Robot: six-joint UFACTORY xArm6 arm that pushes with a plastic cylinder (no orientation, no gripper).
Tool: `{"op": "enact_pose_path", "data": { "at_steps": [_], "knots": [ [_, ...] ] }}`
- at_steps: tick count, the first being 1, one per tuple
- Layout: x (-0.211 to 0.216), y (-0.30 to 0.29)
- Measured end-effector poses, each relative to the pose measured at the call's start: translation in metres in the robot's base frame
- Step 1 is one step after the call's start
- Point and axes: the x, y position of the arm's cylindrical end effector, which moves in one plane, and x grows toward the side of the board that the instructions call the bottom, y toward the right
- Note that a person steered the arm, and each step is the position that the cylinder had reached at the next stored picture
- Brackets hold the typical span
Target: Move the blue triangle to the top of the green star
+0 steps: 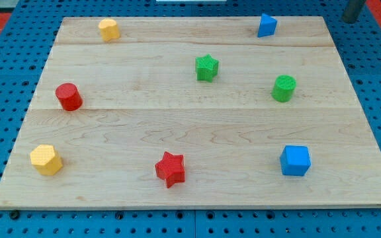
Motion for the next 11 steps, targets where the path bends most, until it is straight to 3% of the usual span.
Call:
{"op": "enact_pose_path", "data": {
  "at_steps": [2,3,5,6,7,8,9,10,11],
  "knots": [
    [-0.011,-0.128],
    [-0.011,-0.128],
    [0.013,-0.292],
    [0.013,-0.298],
    [0.013,-0.265],
    [0.008,-0.205],
    [0.044,-0.146],
    [0.066,-0.200],
    [0.058,-0.317]
  ]
}}
